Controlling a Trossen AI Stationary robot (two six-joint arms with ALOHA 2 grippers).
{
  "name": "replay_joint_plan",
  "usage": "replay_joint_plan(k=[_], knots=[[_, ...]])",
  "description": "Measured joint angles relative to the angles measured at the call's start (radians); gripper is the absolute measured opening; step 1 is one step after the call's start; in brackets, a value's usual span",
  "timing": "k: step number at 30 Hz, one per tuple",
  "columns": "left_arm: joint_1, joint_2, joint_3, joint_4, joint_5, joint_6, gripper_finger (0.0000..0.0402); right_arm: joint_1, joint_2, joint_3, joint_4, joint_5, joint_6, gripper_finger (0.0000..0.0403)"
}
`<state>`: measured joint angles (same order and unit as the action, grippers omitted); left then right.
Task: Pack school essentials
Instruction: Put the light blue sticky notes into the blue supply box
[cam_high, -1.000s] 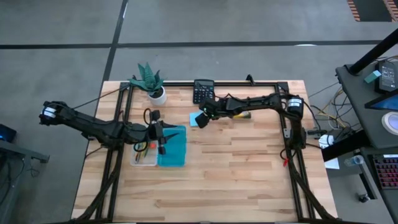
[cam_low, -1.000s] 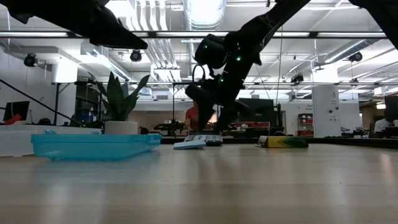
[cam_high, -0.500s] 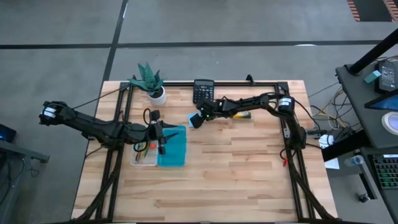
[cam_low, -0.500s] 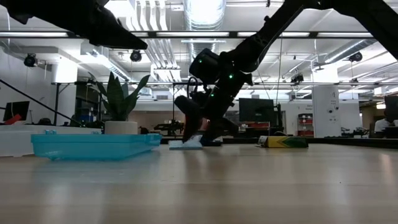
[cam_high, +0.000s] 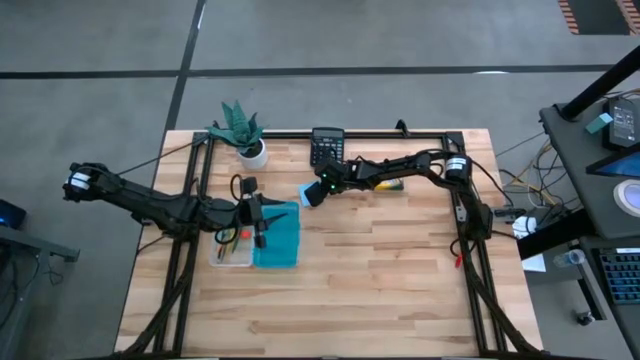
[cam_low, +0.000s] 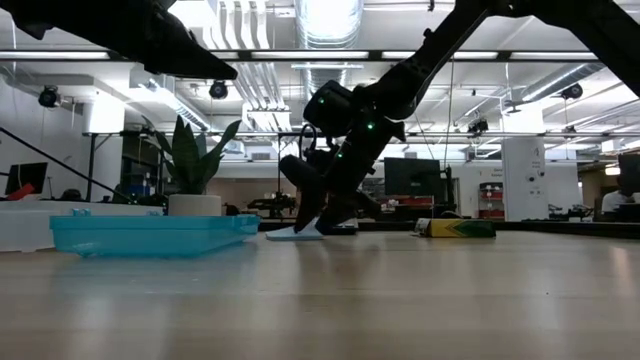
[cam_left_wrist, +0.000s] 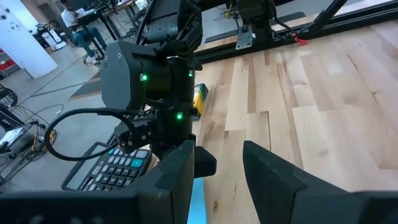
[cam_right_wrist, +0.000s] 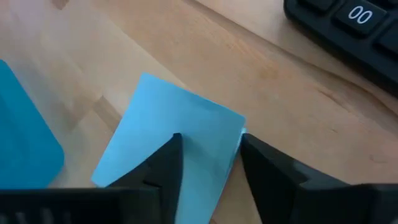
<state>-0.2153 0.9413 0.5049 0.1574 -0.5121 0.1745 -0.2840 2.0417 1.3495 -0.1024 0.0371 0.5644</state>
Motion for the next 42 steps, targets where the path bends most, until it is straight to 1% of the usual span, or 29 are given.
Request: replay_joint_plan(k=[4, 10, 18, 23, 26, 30, 33, 39, 42], knots=[[0.000, 0.000, 0.000, 0.001, -0.001, 0.001, 0.0121, 0.004, 0.009, 0.000, 0.004, 0.029, 0.000, 0.0110], [0.000, 0.000, -0.003, 0.022, -0.002, 0.016, 0.0121, 0.013, 0.006, -0.001, 0.015, 0.035, -0.034, 0.0062], [0.000, 0.000, -0.004, 0.025, -0.002, 0.017, 0.0121, 0.027, -0.015, -0.004, 0.007, 0.015, -0.074, 0.0036], [0.000, 0.000, -0.005, 0.060, -0.003, 0.025, 0.0121, 0.042, -0.046, -0.006, -0.010, 0.030, -0.112, 0.0033], [0.000, 0.000, -0.005, 0.066, -0.003, 0.025, 0.0121, 0.056, -0.089, -0.008, -0.016, 0.045, -0.169, 0.0033], [0.000, 0.001, -0.006, 0.070, -0.002, 0.023, 0.0121, 0.091, -0.164, -0.013, -0.063, 0.132, -0.248, 0.0032], [0.000, 0.001, -0.009, 0.071, -0.002, 0.018, 0.0121, 0.138, -0.226, -0.023, -0.108, 0.240, -0.320, 0.0032], [0.000, 0.001, -0.019, 0.072, -0.002, 0.017, 0.0121, 0.283, -0.335, -0.059, -0.106, 0.493, -0.539, 0.0032], [0.000, 0.001, -0.021, 0.082, -0.002, 0.004, 0.0121, 0.365, -0.369, -0.069, -0.104, 0.556, -0.657, 0.0033]])
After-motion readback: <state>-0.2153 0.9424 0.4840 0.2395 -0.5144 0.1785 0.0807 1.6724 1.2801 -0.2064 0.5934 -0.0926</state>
